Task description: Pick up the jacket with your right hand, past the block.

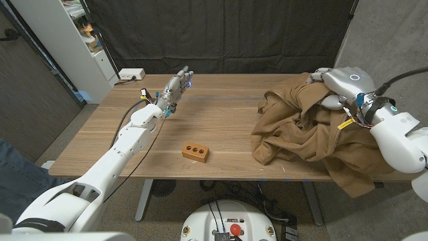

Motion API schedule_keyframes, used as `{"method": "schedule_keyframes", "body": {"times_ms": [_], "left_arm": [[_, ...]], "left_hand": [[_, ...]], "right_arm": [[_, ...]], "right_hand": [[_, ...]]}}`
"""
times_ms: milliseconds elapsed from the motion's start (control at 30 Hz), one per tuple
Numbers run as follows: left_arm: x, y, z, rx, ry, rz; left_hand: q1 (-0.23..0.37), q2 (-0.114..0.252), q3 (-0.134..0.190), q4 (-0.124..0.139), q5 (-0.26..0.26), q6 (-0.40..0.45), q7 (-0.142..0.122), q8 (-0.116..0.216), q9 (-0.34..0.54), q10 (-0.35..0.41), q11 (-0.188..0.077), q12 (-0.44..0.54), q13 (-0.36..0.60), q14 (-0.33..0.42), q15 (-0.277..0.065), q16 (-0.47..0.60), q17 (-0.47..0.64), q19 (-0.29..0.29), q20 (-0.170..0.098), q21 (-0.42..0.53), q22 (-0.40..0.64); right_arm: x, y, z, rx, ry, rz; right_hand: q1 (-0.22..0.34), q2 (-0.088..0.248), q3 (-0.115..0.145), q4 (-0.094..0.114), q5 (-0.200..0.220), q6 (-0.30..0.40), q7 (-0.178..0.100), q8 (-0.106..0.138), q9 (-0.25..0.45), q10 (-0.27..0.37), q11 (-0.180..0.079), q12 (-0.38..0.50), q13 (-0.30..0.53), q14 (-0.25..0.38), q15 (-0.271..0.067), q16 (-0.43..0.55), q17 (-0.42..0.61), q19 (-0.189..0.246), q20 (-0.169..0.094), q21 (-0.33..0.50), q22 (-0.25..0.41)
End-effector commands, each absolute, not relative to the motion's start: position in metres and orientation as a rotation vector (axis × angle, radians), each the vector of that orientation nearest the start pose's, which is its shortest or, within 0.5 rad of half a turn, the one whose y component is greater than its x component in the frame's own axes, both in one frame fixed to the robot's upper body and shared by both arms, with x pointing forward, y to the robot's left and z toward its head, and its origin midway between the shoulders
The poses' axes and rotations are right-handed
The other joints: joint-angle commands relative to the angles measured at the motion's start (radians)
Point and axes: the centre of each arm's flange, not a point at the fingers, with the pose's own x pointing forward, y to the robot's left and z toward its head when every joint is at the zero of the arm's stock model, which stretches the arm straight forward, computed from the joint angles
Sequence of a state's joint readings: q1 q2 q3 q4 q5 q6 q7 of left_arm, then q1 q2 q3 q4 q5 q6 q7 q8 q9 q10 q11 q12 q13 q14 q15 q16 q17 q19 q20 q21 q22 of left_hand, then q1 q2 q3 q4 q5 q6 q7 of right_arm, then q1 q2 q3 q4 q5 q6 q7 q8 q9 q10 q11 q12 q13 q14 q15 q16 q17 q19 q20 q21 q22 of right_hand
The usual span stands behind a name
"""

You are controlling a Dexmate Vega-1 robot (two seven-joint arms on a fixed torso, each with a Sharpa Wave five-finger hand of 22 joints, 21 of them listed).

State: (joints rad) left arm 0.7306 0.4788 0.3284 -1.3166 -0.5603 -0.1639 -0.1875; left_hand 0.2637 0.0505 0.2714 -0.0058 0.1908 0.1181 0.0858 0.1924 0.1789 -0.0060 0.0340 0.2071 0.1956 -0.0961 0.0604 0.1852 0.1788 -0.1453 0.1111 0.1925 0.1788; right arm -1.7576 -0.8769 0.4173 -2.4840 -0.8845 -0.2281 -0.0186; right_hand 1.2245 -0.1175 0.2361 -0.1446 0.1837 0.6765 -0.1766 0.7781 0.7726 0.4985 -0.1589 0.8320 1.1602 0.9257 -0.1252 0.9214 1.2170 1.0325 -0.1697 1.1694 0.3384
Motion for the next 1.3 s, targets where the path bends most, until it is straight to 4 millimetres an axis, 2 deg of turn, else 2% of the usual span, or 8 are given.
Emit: {"method": "schedule_keyframes", "body": {"times_ms": [33,1300], "left_arm": [[0.652,0.271,0.039,0.074,-0.626,-0.336],[0.654,0.274,0.037,0.061,-0.629,-0.345]], "left_hand": [[-0.002,0.007,0.001,-0.005,-0.002,0.006,0.003,-0.001,0.002,0.002,-0.006,0.006,0.001,-0.01,-0.005,0.002,0.003,-0.008,0.002,0.006,0.002],[-0.001,0.011,0.002,-0.009,-0.003,0.01,0.004,-0.001,0.002,0.005,-0.003,0.007,0.001,-0.008,-0.004,0.003,0.003,-0.009,0.002,0.006,0.002]], "right_arm": [[0.34,-0.32,0.083,-1.731,-0.767,-0.504],[0.297,-0.318,0.132,-1.69,-0.82,-0.598]], "right_hand": [[0.226,0.236,0.005,0.001,0.004,-0.001,-0.001,0.008,0.006,0.008,0.002,-0.006,0.004,-0.002,-0.093,0.012,0.013,-0.012,-0.053,0.015,-0.001],[0.224,0.244,0.013,0.003,0.0,-0.01,-0.004,0.012,0.009,0.028,-0.004,-0.023,0.024,-0.006,-0.093,0.028,0.011,-0.052,-0.053,0.092,-0.04]]}}
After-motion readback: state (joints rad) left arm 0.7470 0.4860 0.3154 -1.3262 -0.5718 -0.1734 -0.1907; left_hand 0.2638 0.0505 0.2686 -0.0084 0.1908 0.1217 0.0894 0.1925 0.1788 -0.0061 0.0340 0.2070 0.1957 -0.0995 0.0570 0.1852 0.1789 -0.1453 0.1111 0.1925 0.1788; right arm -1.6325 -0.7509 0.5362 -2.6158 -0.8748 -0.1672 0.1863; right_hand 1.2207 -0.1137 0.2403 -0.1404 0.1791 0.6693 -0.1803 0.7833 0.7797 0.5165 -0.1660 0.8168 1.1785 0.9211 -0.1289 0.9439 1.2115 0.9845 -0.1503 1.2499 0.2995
